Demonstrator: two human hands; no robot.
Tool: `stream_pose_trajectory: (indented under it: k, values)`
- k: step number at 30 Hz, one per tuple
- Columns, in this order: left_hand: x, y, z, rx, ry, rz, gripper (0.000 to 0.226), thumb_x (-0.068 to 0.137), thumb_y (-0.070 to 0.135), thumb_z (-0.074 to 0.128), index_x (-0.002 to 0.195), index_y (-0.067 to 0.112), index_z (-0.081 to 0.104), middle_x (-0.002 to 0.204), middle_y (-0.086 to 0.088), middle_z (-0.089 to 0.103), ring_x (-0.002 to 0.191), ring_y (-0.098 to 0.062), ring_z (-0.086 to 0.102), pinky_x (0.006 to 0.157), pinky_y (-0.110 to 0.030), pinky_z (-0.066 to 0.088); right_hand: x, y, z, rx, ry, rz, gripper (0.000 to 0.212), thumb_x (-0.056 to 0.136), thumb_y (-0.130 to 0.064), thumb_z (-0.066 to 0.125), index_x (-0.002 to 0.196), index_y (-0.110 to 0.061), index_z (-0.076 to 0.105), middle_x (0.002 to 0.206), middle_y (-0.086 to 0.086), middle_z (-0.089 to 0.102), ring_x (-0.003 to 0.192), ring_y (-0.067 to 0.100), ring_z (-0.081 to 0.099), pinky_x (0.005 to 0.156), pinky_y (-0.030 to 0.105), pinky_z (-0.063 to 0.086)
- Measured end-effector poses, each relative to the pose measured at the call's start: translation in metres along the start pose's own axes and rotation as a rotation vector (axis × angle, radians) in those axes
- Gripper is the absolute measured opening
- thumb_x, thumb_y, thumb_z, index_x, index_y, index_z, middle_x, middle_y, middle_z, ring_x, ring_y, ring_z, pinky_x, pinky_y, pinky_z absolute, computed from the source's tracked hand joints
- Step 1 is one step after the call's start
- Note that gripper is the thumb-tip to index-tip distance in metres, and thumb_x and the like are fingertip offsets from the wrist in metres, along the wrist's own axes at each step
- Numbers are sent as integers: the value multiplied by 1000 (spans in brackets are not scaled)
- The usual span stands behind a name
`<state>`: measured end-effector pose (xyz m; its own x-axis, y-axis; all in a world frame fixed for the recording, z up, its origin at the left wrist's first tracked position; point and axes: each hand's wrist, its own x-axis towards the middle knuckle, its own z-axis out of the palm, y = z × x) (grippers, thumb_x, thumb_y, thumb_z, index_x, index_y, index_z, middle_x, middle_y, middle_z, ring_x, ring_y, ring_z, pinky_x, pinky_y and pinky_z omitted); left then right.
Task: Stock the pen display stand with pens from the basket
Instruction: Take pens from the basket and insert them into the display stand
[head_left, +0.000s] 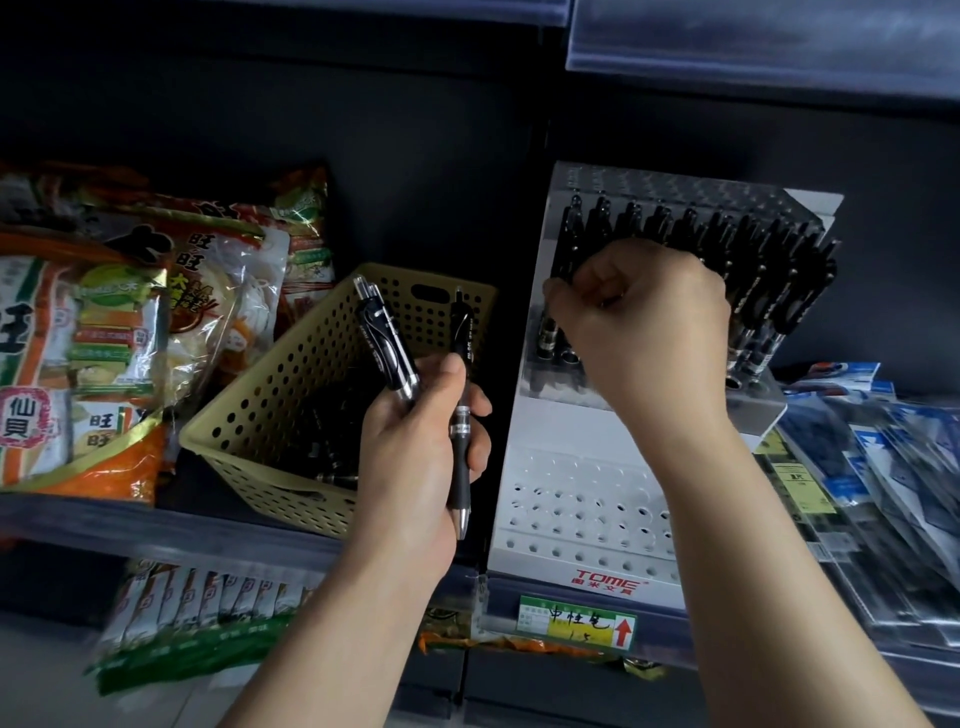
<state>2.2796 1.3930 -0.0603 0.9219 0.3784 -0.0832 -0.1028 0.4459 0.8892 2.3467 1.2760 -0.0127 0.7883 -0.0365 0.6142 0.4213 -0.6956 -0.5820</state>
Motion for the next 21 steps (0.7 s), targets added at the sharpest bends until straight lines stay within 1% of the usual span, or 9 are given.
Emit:
stream_pose_trajectory:
  k: [4,7,9,11,12,14,16,18,21]
  values:
    - [-1,-1,2,9,-2,5,13,94,19,54,81,15,57,63,-2,57,41,-14,40,38,-21,28,-3,2,0,-39,-35,-4,18,79,-28,71,65,-21,61,58,-9,56,60,15,56,56,24,32]
    - [-2,-2,5,-10,-24,2,8,93,12,51,91,11,58,63,-4,58,43,-16,40,38,-20,29,-7,5,-1,19,-34,2,26,81,-38,71,66,-19,60,54,-12,54,53,10,53,51,25,35]
    - [-3,-2,6,-28,-50,-7,12,92,10,51,96,12,61,64,-4,61,44,-15,41,39,-20,31,-10,7,-2,150,-22,32,38,85,-45,65,65,-13,58,53,-2,58,50,17,56,51,28,45]
    - [-4,-3,7,-27,-97,8,14,90,12,53,97,16,65,66,-3,62,46,-13,44,41,-20,33,-11,6,-6,292,-126,94,45,86,-48,61,66,-8,61,56,10,61,49,28,57,48,39,47]
    - [-5,-3,7,-17,-125,24,14,88,14,55,95,17,67,66,-2,62,46,-12,44,42,-19,34,-13,4,-8,356,-234,136,43,85,-47,64,68,-8,64,58,12,64,48,26,58,45,36,45]
    - [-6,-4,9,5,-163,58,16,81,20,57,92,16,68,67,-1,62,48,-11,44,43,-19,35,-17,-1,-11,442,-426,184,29,80,-39,72,70,-12,69,60,8,68,49,13,56,44,23,39]
    - [-7,-6,11,17,-183,83,22,81,21,58,99,12,67,66,-1,61,50,-11,45,44,-19,37,-21,-3,-11,478,-458,174,17,79,-28,75,71,-14,69,58,5,68,51,11,56,45,18,37]
    - [-7,-7,12,31,-190,116,28,83,20,57,109,10,64,67,-2,61,52,-12,45,46,-19,38,-22,-2,-13,550,-445,185,14,81,-22,73,71,-13,69,58,8,67,53,15,58,44,19,38]
    - [-9,-8,14,90,-181,175,28,83,26,57,107,13,63,67,-4,63,51,-14,46,46,-24,36,-22,-2,-17,671,-457,265,14,81,-17,73,73,-7,68,61,13,67,55,16,58,43,20,40]
